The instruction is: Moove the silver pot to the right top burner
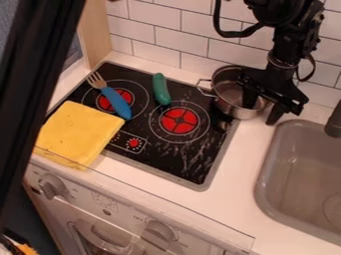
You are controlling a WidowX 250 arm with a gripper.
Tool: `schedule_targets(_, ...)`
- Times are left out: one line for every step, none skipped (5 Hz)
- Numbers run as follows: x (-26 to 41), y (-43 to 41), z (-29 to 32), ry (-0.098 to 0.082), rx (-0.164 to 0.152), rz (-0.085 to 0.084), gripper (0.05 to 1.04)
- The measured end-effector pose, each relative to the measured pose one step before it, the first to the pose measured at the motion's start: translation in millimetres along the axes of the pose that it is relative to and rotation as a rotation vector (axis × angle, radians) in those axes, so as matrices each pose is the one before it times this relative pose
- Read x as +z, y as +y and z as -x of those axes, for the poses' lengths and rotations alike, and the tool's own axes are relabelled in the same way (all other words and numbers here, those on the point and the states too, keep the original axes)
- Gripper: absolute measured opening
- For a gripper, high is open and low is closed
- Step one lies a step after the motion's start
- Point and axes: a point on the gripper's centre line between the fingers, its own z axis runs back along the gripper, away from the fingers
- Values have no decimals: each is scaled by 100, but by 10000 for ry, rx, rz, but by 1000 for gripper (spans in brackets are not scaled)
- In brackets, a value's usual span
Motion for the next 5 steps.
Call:
schedule_targets(460, 55, 508, -11, -83, 33, 1018)
schedule_targets(1934, 201, 69, -392, 11, 55, 1011)
schedule_targets(2691, 315, 35, -486, 72, 41, 1008)
schedule_targets(2781, 386, 334, -505, 98, 23, 1007)
schedule_targets(2877, 49, 1435, -535, 238, 317, 1006)
